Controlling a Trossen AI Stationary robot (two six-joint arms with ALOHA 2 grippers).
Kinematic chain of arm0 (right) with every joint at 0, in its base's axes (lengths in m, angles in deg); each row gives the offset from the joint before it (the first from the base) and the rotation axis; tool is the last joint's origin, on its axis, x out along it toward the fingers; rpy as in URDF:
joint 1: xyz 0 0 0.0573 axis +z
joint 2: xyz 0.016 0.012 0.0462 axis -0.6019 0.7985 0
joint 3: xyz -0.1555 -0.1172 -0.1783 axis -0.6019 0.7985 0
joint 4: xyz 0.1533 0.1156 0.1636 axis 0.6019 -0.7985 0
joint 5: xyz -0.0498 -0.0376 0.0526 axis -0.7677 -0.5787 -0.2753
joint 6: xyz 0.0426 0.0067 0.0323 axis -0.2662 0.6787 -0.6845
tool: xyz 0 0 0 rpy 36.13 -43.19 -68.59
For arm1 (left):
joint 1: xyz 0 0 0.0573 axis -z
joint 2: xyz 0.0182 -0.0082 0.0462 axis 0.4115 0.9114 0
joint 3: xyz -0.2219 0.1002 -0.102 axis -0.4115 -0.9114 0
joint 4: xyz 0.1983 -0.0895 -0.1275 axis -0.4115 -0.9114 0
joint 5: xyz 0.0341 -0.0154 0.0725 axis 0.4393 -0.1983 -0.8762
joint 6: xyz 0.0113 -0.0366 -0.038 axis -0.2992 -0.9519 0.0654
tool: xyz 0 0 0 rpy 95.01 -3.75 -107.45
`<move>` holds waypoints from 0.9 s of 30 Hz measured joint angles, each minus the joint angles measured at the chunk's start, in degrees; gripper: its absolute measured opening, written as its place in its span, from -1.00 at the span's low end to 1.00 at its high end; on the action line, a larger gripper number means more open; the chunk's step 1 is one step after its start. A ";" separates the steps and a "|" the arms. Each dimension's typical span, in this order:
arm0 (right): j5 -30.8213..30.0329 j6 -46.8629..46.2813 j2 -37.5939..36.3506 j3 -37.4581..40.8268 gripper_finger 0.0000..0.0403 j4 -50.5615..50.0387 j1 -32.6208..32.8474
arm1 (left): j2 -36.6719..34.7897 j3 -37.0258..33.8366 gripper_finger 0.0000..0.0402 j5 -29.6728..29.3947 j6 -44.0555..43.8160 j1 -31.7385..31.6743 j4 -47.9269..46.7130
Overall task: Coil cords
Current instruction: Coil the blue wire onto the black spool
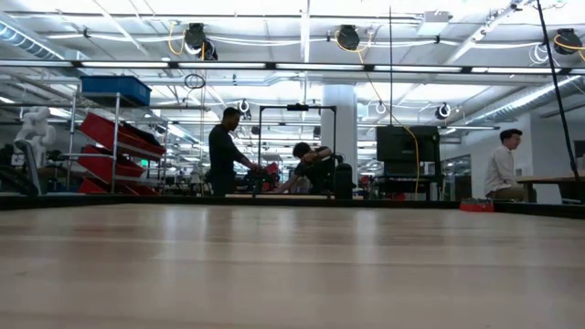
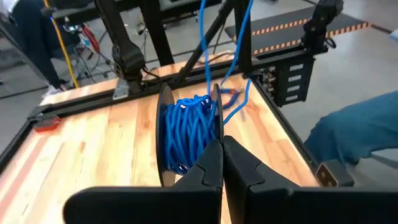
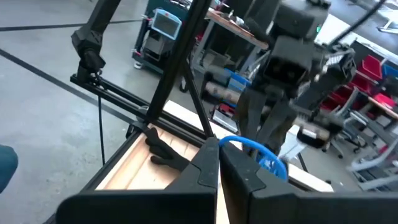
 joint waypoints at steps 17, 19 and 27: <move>9.70 5.54 0.02 -1.05 -1.00 -0.58 -6.46 | 5.54 0.00 -1.00 14.29 -1.59 -5.52 0.60; 11.27 6.16 0.04 -1.56 -1.00 -0.80 -7.11 | 6.08 0.00 -1.00 15.34 -1.70 -5.84 0.81; 19.67 6.04 0.07 -2.43 -1.00 -0.65 -10.31 | 8.21 0.00 -1.00 19.36 -1.24 -6.11 5.58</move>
